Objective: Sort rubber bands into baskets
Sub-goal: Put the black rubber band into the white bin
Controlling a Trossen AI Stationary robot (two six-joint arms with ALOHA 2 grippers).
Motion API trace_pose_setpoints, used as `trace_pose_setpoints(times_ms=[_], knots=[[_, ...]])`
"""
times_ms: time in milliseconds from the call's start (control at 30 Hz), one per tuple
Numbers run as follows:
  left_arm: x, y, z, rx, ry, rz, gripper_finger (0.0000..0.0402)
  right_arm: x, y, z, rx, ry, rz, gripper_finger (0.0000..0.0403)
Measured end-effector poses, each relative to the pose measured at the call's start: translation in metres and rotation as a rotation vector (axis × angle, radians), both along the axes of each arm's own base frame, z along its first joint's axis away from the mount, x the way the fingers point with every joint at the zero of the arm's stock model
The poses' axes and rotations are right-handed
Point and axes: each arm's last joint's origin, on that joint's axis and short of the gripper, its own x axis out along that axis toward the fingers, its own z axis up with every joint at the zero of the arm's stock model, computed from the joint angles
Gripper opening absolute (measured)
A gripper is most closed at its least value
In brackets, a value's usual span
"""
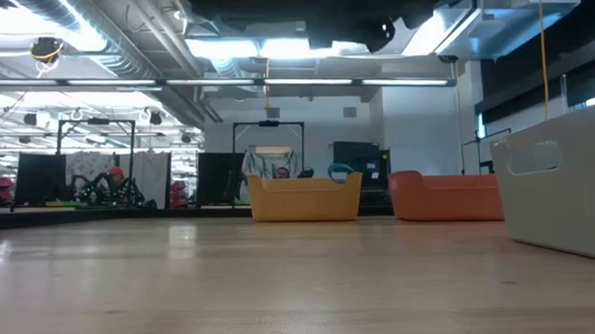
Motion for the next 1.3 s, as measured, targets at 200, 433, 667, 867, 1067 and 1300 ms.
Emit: trace_pose_setpoints(times_ms=[200,433,667,867,1067,1300], knots=[[0.0,0.001,0.0,-0.003,0.0,0.004,0.0007,0.0,0.0,0.0,-0.022,-0.005,0.019,0.0084],[0.0,0.001,0.0,-0.041,0.002,0.012,0.0017,0.001,0.0,-0.002,-0.073,-0.006,0.025,0.0019],[0.0,0.001,0.0,-0.064,0.002,0.007,0.0032,0.001,0.001,-0.002,-0.114,-0.008,0.033,0.001],[0.0,0.001,-0.001,-0.087,0.009,0.015,0.0077,0.001,0.0,-0.002,-0.129,-0.009,0.034,0.0016],[-0.002,-0.001,-0.001,-0.1,0.023,0.014,0.0138,-0.003,0.0,0.0,-0.15,0.01,0.042,0.0013],[-0.012,-0.009,-0.004,-0.085,0.102,-0.011,0.0158,-0.031,-0.001,0.018,-0.121,0.113,0.046,0.0014]])
